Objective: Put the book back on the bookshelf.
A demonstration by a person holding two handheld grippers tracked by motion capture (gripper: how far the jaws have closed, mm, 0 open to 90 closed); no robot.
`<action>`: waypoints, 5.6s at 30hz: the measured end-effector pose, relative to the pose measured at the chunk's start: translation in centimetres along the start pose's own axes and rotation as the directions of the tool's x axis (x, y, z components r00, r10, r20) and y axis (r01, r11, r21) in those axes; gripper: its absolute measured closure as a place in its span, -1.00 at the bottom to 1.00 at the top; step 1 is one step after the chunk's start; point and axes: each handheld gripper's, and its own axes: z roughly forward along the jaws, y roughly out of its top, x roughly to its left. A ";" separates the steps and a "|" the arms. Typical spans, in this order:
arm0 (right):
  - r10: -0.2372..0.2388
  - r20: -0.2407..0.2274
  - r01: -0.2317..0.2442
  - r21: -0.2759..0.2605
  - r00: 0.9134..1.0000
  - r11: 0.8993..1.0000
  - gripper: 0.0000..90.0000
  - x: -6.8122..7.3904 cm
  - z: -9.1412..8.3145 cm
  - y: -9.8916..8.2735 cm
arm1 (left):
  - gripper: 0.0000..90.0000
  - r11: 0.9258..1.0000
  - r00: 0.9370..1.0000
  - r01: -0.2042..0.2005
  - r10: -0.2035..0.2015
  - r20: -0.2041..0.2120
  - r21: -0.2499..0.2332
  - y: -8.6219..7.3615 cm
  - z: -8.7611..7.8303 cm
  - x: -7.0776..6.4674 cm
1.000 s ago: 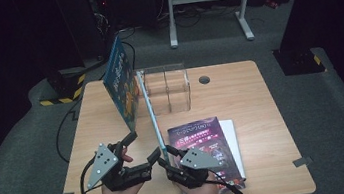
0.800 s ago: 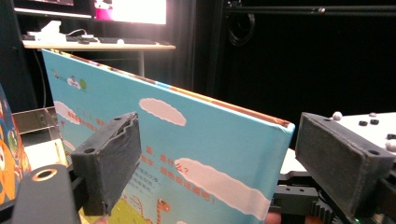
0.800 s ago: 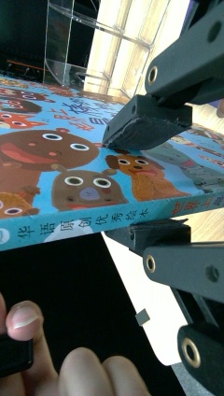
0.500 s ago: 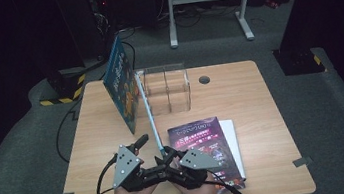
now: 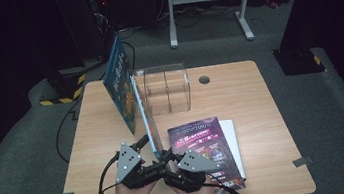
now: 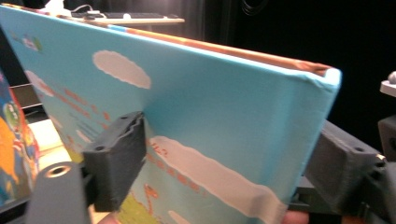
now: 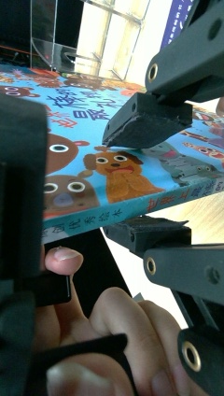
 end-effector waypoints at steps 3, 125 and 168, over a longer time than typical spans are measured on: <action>-0.017 0.000 0.017 0.007 1.000 1.000 0.16 0.3 0.0 -0.1 | -0.55 1.000 1.000 -0.008 0.009 -0.013 0.005 0.0 0.0 0.0; 0.014 0.337 -0.020 0.014 0.941 1.000 0.11 -11.2 -11.1 -4.4 | 0.50 0.997 0.982 -0.071 0.067 -0.174 -0.013 -0.9 -2.6 4.7; 0.034 0.340 -0.039 0.008 0.940 0.999 0.09 -11.3 -11.3 -4.5 | 0.70 0.999 0.985 0.044 -0.047 -0.167 -0.021 -0.4 -4.2 7.3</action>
